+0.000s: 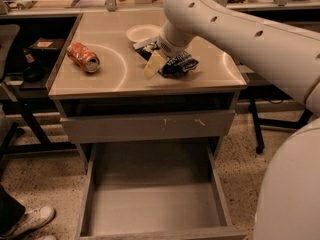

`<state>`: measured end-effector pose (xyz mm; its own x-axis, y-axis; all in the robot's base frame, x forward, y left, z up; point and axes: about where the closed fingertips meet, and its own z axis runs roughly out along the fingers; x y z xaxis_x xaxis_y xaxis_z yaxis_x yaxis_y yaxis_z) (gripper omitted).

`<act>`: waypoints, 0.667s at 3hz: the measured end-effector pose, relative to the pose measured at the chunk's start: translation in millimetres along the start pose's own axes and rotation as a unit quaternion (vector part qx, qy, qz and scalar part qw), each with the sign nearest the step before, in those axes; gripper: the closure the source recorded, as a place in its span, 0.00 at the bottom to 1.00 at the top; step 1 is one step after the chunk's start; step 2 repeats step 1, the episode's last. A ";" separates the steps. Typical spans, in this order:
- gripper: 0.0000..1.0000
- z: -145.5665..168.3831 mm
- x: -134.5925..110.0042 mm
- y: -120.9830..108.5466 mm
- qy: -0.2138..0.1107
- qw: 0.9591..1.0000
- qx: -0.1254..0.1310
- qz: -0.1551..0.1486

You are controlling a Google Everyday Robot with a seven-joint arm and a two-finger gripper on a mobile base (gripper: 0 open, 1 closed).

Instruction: Pick blue chip bag from middle drawer and place on counter

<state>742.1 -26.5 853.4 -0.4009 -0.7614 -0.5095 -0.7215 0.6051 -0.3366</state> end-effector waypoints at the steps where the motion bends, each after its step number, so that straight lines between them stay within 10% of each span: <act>1: 0.00 0.0 0.0 0.0 0.000 1.000 0.000 0.000; 2: 0.00 0.0 0.0 0.0 0.000 1.000 0.000 0.000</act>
Offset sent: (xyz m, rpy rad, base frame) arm 0.0000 0.0000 0.0000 0.0000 0.0000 0.0000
